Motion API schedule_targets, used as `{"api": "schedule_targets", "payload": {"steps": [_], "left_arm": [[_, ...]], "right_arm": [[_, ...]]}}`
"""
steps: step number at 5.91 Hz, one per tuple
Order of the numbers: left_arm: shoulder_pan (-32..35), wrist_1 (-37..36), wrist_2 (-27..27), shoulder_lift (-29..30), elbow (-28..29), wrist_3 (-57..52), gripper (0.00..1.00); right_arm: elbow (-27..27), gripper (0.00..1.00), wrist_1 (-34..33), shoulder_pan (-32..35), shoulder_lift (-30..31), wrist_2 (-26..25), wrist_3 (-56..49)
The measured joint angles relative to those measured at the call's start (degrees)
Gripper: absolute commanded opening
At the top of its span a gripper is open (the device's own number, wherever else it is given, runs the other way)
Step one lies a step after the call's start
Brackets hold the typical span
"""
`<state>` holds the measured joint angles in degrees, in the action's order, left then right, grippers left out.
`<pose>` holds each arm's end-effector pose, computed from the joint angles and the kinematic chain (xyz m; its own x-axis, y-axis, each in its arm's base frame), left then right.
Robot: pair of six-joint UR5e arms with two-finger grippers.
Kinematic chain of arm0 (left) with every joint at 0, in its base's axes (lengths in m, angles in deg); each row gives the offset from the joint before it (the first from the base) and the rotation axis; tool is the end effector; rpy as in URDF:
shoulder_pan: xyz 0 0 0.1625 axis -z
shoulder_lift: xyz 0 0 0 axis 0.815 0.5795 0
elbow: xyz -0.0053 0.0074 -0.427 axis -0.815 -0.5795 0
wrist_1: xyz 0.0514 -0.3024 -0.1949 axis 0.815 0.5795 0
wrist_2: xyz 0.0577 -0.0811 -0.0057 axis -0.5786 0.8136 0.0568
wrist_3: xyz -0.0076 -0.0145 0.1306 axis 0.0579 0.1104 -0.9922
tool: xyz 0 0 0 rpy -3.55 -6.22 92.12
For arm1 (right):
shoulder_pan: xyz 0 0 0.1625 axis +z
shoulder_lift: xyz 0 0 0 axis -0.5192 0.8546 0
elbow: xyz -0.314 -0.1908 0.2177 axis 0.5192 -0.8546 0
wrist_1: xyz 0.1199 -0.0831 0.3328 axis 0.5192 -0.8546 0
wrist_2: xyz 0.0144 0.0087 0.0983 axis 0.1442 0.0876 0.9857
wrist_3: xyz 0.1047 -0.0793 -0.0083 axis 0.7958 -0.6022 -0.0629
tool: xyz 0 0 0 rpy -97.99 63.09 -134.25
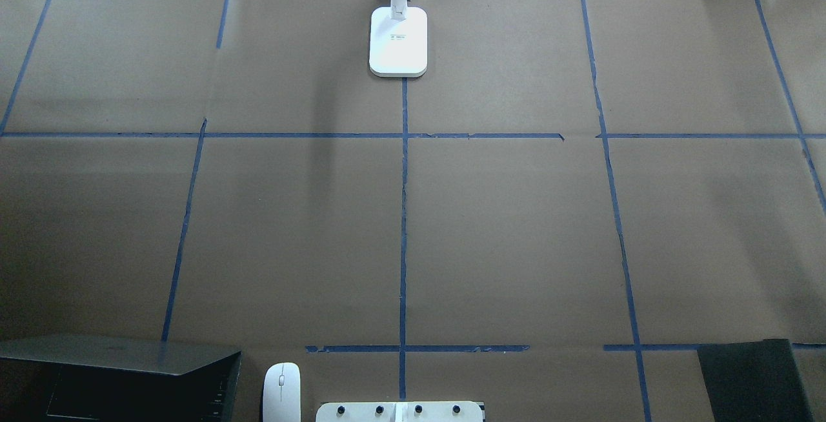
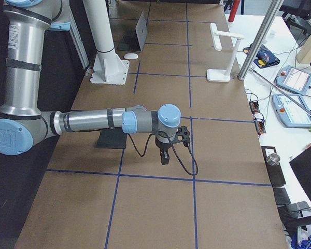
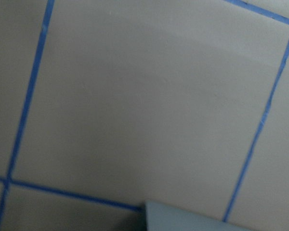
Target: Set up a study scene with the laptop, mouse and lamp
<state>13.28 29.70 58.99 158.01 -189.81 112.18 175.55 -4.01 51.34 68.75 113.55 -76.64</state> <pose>0.0793 -0.2713 0.4689 0.5489 -0.4361 -0.7131 0.1764 0.8943 -0.4111 -0.0083 -0.3725 0.6313 0.6794 -0.2019 0.7054 0.1797 0.9779 0.1069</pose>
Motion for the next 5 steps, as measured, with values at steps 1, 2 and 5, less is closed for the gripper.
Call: {"api": "schedule_targets", "payload": {"steps": [1,2,5], "left_arm": [[-4.69,4.4,-0.99,-0.4,-2.23,14.62,1.0],[-8.86,9.59,-2.59,-0.62,-3.67,29.64,1.0],[-20.09,16.02,-11.18,-2.69,-6.89,56.64,1.0]], "right_arm": [[0.2,1.0,0.01,0.0,0.0,0.0,-0.03],[0.36,1.0,0.01,0.0,0.01,-0.02,-0.07],[0.75,1.0,0.62,0.0,0.2,0.0,-0.1]]}}
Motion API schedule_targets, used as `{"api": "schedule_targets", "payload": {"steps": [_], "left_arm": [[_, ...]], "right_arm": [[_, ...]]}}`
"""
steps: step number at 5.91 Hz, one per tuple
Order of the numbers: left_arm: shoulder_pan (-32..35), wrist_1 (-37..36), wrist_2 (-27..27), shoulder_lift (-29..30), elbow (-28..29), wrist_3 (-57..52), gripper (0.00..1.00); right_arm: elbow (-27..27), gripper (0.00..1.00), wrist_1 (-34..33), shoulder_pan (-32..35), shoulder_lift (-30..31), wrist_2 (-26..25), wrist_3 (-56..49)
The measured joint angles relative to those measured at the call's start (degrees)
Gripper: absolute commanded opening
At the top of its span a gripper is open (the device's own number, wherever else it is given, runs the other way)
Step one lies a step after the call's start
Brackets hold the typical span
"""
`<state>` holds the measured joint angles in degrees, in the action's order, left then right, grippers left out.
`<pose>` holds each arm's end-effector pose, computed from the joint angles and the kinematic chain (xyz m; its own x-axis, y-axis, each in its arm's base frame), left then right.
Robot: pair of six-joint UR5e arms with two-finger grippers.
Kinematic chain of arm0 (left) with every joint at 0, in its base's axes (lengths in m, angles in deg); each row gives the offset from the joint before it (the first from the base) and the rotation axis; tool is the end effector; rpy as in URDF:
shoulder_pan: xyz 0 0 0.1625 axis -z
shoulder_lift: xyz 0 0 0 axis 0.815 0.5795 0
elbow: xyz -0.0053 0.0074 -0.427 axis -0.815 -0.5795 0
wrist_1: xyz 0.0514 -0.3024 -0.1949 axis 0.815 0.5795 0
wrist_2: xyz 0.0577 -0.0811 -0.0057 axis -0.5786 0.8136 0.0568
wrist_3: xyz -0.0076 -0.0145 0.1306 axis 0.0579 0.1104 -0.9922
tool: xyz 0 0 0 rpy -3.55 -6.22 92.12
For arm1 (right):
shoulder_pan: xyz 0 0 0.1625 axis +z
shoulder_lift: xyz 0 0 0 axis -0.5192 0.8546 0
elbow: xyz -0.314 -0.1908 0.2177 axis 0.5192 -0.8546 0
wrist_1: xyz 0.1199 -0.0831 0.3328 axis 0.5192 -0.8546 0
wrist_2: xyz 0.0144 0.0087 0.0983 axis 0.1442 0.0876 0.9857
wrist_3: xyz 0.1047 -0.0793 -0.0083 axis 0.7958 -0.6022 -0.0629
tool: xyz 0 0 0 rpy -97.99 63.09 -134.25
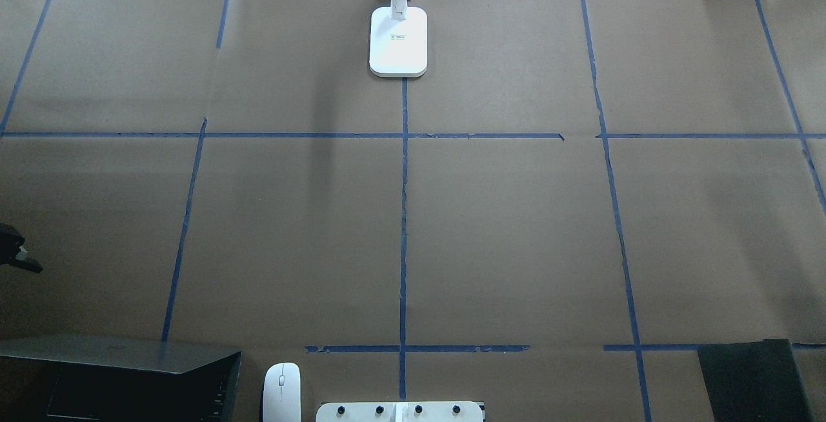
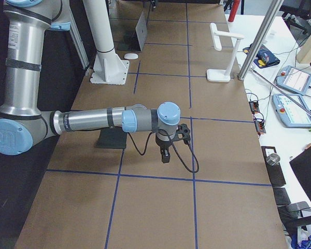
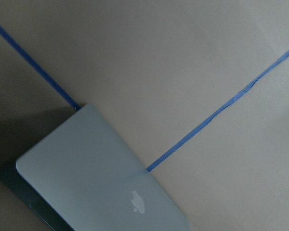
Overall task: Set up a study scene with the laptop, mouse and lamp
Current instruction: 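Reach the left gripper down and grasp the dark grey laptop's edge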
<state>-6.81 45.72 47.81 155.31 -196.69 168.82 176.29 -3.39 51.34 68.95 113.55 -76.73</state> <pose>0.1476 -0.2314 0.4088 0.3707 -0.8287 -0.4193 0.4354 0.5538 -0.7097 -0.0083 -0.3724 0.6258 0.6773 -0.2176 0.7028 0.1805 0.9752 0.1281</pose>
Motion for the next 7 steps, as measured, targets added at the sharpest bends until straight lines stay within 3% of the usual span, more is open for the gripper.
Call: {"api": "schedule_targets", "payload": {"steps": [3,5,7], "left_arm": [[-7.57,3.76,-5.33,-4.3,-1.89,12.51,1.0],[-17.8,3.97,-13.68,-4.44,-2.21,22.56,1.0],[-20.98,3.9,-16.67,-4.48,-2.23,27.58,1.0]], "right_arm": [[0.17,1.0,0.09,0.0,0.47,0.02,0.0],[0.13,1.0,0.1,0.0,0.49,0.05,-0.03],[0.42,1.0,0.09,0.0,0.49,0.01,-0.02]]}}
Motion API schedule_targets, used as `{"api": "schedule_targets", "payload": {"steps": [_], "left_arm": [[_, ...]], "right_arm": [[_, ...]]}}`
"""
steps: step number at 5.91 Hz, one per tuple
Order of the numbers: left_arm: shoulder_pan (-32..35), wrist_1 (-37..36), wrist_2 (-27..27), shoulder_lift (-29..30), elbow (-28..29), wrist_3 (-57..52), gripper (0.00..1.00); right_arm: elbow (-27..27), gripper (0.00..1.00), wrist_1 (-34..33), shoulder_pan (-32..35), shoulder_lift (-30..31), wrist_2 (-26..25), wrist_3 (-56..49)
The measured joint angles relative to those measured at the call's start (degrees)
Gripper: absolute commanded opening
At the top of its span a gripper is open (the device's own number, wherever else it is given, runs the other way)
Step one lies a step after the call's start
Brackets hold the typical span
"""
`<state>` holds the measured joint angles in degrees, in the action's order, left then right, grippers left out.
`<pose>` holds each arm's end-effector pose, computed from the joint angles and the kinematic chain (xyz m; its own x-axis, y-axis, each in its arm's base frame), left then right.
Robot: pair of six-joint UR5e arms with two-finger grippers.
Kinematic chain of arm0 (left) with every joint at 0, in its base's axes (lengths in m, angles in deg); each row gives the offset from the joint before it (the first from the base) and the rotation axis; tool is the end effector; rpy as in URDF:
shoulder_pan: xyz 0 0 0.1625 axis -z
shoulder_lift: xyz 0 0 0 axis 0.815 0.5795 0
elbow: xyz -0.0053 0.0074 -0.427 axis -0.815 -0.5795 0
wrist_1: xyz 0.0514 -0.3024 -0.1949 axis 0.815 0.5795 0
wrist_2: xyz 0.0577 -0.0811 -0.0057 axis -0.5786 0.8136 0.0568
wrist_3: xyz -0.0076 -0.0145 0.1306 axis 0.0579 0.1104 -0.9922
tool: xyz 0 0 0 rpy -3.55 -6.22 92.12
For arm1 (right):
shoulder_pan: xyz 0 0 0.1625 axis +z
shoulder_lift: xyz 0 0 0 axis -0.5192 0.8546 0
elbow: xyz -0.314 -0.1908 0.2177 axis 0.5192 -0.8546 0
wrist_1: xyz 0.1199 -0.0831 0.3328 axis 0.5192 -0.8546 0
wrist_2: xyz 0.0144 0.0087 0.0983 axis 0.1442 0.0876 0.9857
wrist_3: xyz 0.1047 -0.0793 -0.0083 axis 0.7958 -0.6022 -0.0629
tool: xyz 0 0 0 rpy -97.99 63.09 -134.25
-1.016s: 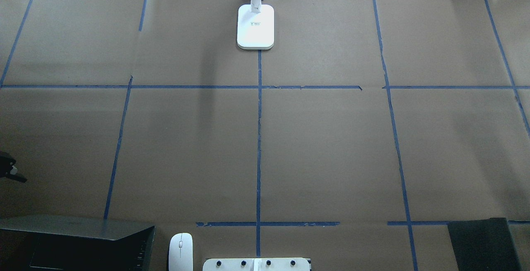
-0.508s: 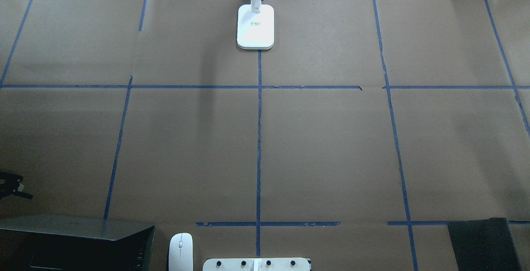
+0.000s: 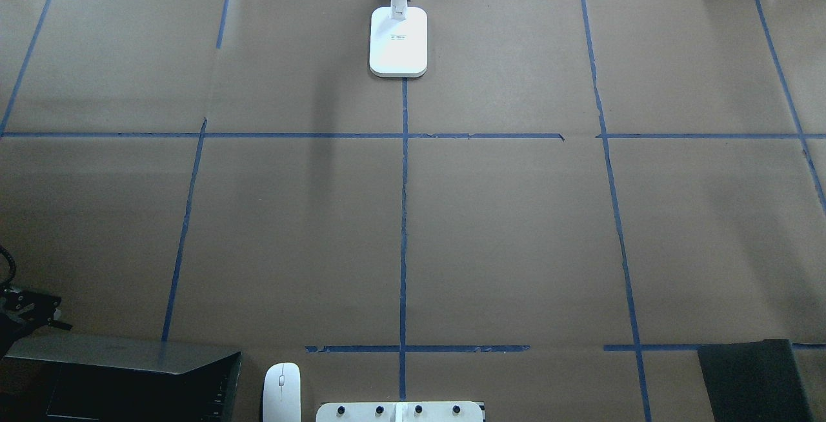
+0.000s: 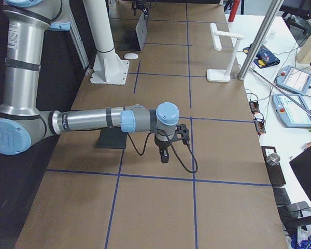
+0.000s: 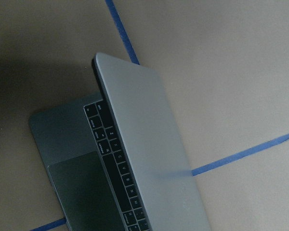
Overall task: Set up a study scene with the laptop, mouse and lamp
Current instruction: 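Reach the left gripper down and grasp the dark grey laptop's edge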
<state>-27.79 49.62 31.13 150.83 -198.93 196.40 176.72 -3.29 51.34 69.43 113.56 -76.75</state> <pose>0.1973 -0.1873 0.4175 0.3055 -0.9303 -0.2031 0.6020 0.3540 -0.7157 -0.0079 -0.3690 0.6254 0.6770 -0.2186 0.7028 0.1807 0.9750 0.1292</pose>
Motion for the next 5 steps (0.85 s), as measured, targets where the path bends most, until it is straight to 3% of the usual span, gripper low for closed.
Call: {"api": "schedule_targets", "payload": {"steps": [2,4,5], "left_arm": [[-3.4,-0.01,-5.01,0.31,-0.04,6.68,0.98],[-5.29,-0.01,-8.93,0.71,-0.21,13.47,0.87],[-5.66,-0.01,-9.44,0.79,-0.2,15.47,0.69]], "right_arm": [[0.19,1.0,0.0,0.0,0.02,0.0,0.02],[0.23,1.0,0.0,0.0,0.09,0.0,-0.03],[0.3,1.0,0.0,0.0,0.1,0.0,0.0]]}}
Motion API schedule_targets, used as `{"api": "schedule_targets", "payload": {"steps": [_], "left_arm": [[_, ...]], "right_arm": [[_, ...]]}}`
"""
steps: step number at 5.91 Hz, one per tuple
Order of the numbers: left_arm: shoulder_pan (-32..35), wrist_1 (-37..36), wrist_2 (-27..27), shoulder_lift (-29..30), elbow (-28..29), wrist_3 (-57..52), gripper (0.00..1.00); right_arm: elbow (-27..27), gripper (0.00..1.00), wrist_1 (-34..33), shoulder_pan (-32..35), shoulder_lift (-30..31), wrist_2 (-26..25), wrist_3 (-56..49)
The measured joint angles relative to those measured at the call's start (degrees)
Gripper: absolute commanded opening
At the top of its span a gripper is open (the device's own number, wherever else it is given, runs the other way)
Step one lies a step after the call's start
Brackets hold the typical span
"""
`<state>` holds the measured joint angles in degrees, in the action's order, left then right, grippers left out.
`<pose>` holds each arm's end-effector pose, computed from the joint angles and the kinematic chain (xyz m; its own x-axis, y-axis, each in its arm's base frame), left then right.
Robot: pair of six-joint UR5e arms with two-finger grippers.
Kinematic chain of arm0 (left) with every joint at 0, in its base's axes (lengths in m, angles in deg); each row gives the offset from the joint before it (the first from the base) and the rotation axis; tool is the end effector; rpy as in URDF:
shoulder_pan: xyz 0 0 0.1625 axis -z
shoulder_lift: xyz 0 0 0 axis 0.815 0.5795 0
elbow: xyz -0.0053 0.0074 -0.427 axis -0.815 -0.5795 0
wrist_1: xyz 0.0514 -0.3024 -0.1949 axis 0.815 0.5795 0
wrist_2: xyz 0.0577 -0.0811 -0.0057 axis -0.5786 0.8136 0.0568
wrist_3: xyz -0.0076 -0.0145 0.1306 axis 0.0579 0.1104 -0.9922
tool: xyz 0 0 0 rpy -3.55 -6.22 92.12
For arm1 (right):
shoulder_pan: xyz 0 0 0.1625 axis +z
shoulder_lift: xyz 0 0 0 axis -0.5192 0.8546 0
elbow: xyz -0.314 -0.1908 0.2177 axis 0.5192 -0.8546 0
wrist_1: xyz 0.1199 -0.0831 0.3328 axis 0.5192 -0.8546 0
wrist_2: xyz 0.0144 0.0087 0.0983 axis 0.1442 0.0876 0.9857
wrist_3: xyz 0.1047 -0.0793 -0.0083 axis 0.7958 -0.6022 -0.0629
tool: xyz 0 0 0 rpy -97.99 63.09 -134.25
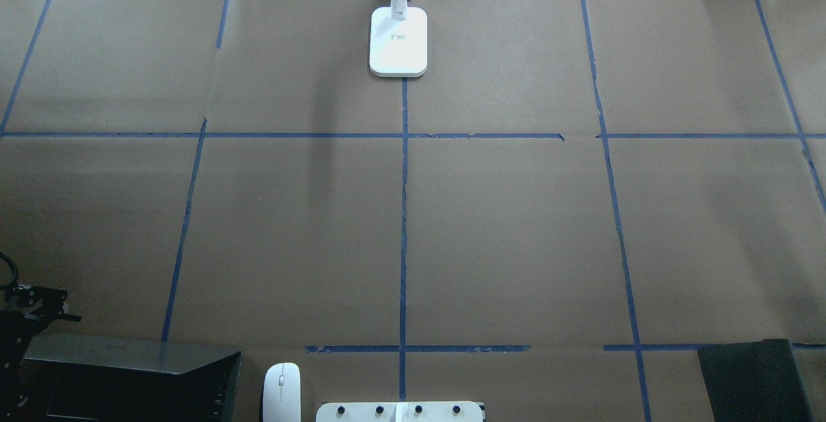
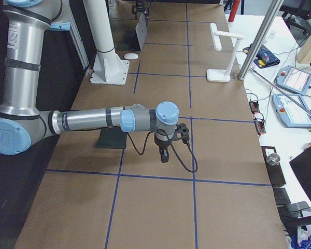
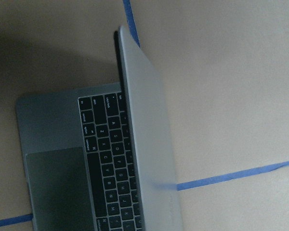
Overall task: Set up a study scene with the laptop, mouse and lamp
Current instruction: 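Reach the left gripper down and grasp the dark grey laptop's edge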
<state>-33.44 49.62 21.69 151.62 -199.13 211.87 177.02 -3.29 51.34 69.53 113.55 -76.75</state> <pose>0.2151 -0.1889 0.4176 0.1218 -0.9857 -0.1162 0.6875 0.1683 -0.7064 -0.0078 -0.3685 0.6237 0.6768 -0.2210 0.7022 0.1806 0.9746 0.1326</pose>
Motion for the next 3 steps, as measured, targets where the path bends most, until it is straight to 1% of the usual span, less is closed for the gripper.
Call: {"api": "schedule_targets", "payload": {"steps": [1,2,3], "left_arm": [[-0.6,0.0,-0.14,0.08,0.05,1.29,0.22],[-1.49,0.0,-0.18,0.2,0.06,1.72,0.0],[-2.24,-0.03,-0.19,0.5,-0.02,1.84,0.0]], "right_arm": [[0.14,1.0,0.0,0.0,0.1,0.0,0.01],[0.32,1.0,0.0,0.0,0.21,0.0,0.02],[0.38,1.0,0.0,0.0,0.25,0.0,0.02]]}}
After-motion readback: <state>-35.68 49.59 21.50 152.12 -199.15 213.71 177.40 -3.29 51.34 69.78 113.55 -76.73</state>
